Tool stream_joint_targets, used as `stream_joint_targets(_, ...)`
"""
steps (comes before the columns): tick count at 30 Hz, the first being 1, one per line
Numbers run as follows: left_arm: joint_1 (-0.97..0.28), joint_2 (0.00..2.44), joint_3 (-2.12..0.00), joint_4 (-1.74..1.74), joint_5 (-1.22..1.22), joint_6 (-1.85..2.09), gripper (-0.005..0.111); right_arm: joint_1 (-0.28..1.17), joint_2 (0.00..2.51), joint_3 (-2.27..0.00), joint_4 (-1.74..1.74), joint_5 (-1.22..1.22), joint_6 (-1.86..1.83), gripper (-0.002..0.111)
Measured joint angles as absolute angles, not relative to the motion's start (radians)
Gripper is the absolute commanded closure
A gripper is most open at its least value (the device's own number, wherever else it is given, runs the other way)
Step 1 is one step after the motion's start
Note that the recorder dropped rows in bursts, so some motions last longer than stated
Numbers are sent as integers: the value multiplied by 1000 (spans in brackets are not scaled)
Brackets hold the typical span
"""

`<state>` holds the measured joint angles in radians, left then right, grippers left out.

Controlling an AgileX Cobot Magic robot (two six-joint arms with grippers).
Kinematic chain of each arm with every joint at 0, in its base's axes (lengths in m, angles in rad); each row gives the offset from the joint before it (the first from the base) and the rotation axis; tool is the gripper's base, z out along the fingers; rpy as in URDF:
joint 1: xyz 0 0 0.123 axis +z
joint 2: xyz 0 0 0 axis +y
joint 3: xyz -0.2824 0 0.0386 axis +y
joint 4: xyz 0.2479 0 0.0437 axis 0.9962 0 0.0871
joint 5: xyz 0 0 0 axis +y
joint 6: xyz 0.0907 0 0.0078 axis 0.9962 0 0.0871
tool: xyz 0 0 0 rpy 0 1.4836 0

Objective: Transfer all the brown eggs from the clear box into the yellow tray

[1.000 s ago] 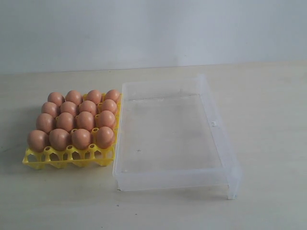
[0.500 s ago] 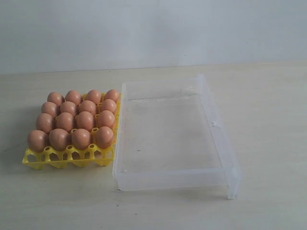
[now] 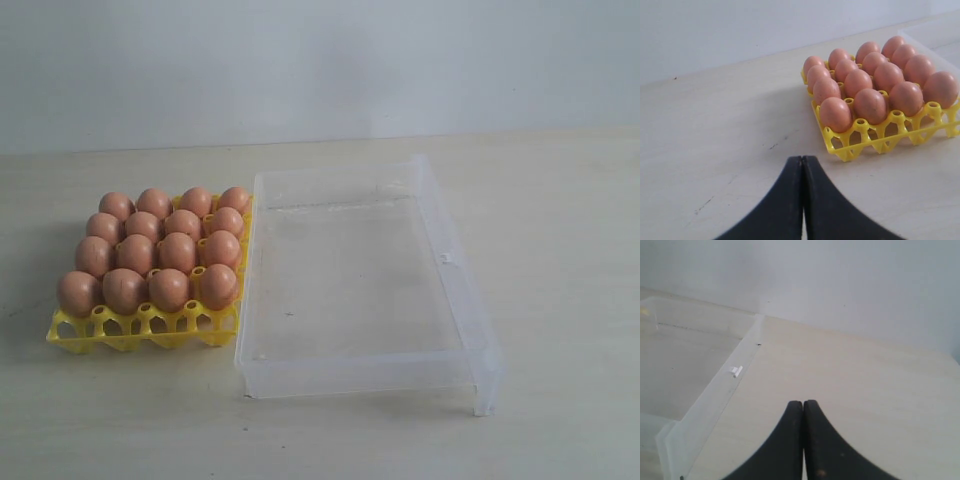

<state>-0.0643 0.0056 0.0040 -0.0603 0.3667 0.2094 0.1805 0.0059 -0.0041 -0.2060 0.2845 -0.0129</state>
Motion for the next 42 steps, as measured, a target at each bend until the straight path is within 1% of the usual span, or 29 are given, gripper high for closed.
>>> stream_joint_targets(8,-64,6,4,-60,367,209,107,181,6,-4,-205,287,71,108)
stream_joint_targets(42,-64,6,4,-60,367,209,107,181,6,-4,-197,291,77,108)
